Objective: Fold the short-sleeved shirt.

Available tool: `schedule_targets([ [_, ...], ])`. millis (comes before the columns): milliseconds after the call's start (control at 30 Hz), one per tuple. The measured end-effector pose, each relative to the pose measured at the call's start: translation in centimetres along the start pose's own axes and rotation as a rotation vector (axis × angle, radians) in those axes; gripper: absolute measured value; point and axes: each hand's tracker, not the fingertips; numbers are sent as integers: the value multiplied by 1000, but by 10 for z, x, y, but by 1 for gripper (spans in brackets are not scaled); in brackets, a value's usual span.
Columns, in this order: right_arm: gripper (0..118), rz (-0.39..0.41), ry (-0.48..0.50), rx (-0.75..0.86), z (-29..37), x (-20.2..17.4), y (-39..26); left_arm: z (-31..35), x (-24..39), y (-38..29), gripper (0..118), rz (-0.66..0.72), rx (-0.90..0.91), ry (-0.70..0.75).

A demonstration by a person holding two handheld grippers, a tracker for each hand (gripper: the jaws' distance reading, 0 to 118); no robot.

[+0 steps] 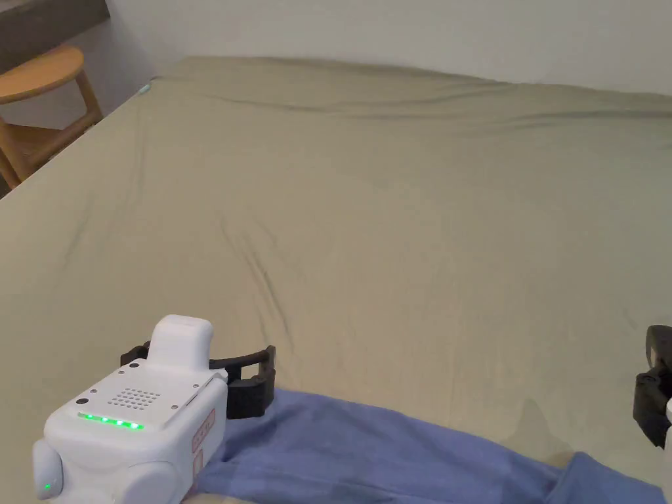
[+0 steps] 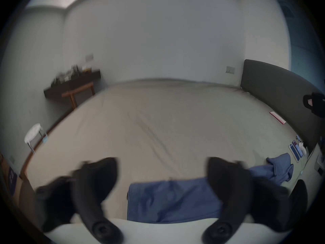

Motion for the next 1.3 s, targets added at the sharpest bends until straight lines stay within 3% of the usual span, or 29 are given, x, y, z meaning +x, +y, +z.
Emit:
schedule_targets([
  [33, 2, -5, -1, -12, -2, 2, -3, -7, -14, -6, 112, 31, -31, -22],
  [67, 2, -6, -3, -24, -3, 5, -6, -12, -26, -12, 118, 69, -64, -47],
  [367, 2, -2, -8, -105, -9, 21, -20, -70, -154, -57, 118, 518, -376, -442],
  [500, 2, -20, -9, -124, -8, 22, -21, -88, -169, -84, 118, 761, -501, -588],
  [567, 2, -20, -7, -130, -8, 20, -21, -88, -166, -89, 118, 811, -427, -705],
  [667, 2, -23, 8, -138, -8, 17, -21, -97, -141, -97, 118, 900, -511, -810],
  [767, 2, -18, 17, -138, -9, 12, -18, -101, -120, -91, 118, 847, -451, -829],
  [800, 2, -17, 19, -136, -9, 11, -17, -104, -117, -90, 115, 864, -455, -849],
  [833, 2, -17, 23, -134, -9, 10, -16, -108, -111, -91, 105, 900, -487, -855],
  [867, 2, -17, 26, -132, -9, 10, -15, -115, -121, -94, 82, 918, -509, -841],
  [900, 2, -17, 29, -129, -9, 9, -14, -116, -116, -94, 38, 900, -519, -816],
  [967, 2, -15, 32, -125, -9, 9, -13, -122, -103, -97, 19, 743, -594, -630],
  [1000, 2, -15, 32, -124, -8, 9, -12, -128, -107, -103, 14, 676, -612, -560],
  [1033, 2, -18, 32, -122, -8, 9, -12, -126, -113, -101, 14, 820, -529, -700],
  [1067, 2, -20, 31, -121, -6, 11, -11, -125, -114, -98, 14, 837, -551, -675],
  [1167, 2, -23, 26, -115, -3, 14, -10, -123, -111, -89, 14, 693, -544, -619],
  [1300, 2, -25, 16, -114, -1, 18, -10, -114, -108, -76, 14, 607, -529, -549],
])
